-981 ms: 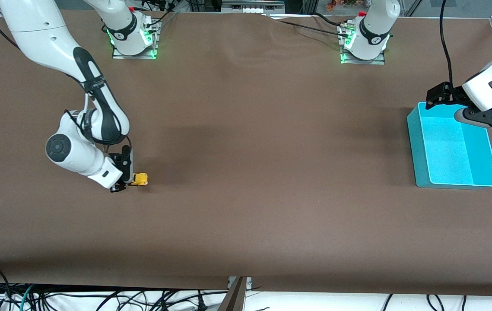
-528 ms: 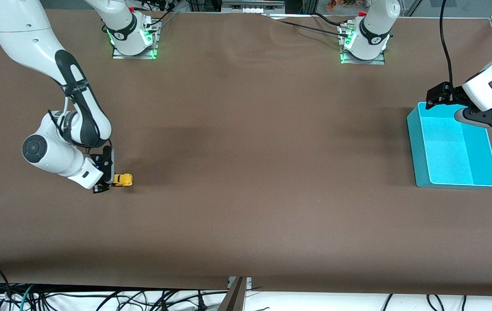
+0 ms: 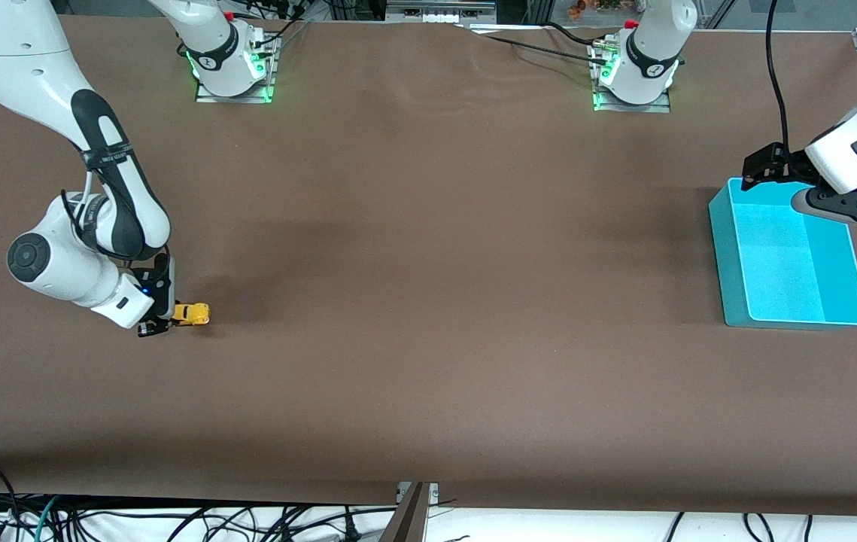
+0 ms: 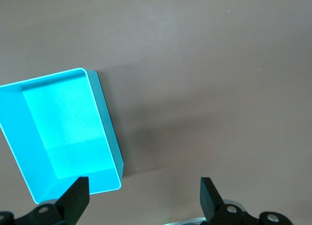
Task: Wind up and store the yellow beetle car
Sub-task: 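Drag the car backward along the table with the right gripper, then open the right gripper, releasing the car to roll toward the bin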
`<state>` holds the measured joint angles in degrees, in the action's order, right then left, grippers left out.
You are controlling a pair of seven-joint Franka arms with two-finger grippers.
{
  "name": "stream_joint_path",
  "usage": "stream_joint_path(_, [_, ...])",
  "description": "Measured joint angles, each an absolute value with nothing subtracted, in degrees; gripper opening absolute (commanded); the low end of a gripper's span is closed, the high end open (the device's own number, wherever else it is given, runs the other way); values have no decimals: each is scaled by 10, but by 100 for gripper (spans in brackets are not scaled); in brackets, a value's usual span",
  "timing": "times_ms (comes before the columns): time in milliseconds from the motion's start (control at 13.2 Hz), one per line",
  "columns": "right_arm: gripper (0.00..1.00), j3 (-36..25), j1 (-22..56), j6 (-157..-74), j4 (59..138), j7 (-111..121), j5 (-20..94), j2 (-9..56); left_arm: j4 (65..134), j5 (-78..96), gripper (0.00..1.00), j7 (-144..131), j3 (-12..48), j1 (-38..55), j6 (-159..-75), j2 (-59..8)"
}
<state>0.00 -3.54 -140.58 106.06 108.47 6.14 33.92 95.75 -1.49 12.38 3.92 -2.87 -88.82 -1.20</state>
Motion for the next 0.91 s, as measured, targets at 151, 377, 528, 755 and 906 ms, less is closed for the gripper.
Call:
stream_joint_path(151, [72,0,-42,-1407,1061,1091,62,339,958,-15,100,124,39,-29,-888,-12])
stream_joint_path(377, [100,0,-45,-1410,1061,1094,86,345,958,-15,100,124,39,-29,-888,-12])
stream_joint_path(528, [100,1,-44,-1415,1054,1096,94,352,958,-15,100,124,39,-29,-888,-12])
stream_joint_path(755, [100,7,-44,-1374,1008,1096,98,347,958,-15,100,124,39,-29,-888,-12])
stream_joint_path(906, [100,8,-44,-1333,973,1091,103,345,958,-15,100,124,39,-29,-888,-12])
